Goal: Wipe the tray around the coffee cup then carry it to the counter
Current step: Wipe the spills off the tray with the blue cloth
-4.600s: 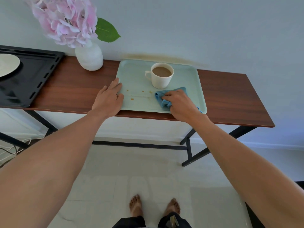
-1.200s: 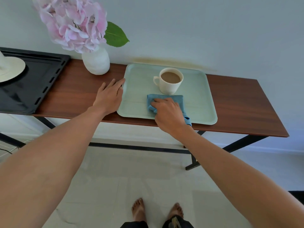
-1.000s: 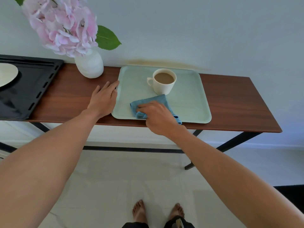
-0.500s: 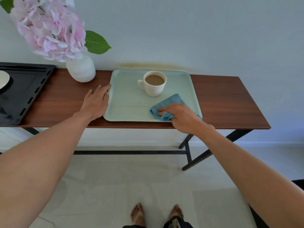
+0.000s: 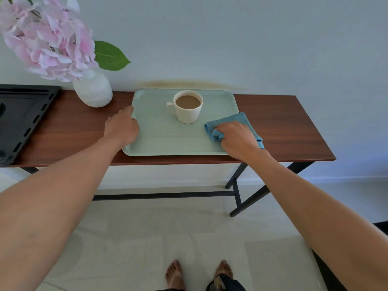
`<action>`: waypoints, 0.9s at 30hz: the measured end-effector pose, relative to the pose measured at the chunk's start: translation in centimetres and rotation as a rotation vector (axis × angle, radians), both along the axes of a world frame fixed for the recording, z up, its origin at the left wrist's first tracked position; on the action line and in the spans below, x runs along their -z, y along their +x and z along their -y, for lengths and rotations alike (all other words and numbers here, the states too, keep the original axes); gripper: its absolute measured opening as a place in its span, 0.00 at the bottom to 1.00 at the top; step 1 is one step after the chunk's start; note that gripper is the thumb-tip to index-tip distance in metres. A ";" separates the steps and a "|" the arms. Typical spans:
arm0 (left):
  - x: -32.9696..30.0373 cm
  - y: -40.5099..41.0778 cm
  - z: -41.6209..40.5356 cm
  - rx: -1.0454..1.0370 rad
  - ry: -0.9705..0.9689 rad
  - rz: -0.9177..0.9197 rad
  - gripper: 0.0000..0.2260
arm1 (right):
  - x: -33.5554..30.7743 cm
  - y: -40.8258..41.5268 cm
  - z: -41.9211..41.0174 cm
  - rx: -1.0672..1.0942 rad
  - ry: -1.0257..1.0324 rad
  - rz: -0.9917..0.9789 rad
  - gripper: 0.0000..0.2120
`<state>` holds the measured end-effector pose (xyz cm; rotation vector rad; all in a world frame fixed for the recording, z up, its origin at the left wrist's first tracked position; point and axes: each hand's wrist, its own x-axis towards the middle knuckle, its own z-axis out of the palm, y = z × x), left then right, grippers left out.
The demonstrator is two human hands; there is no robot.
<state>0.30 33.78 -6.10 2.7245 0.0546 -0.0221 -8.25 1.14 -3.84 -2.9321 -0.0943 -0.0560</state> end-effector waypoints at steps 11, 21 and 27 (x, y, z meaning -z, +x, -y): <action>2.0 -0.1 5.3 0.234 0.155 0.075 0.25 | 0.3 -0.4 0.8 -0.027 -0.152 0.028 0.17; 2.6 -0.4 5.2 0.220 0.142 0.067 0.26 | 1.2 2.7 -0.3 -0.068 -0.042 -0.015 0.15; 2.7 0.0 5.2 0.225 0.184 0.064 0.26 | 0.6 8.0 1.5 0.070 -0.078 -0.026 0.14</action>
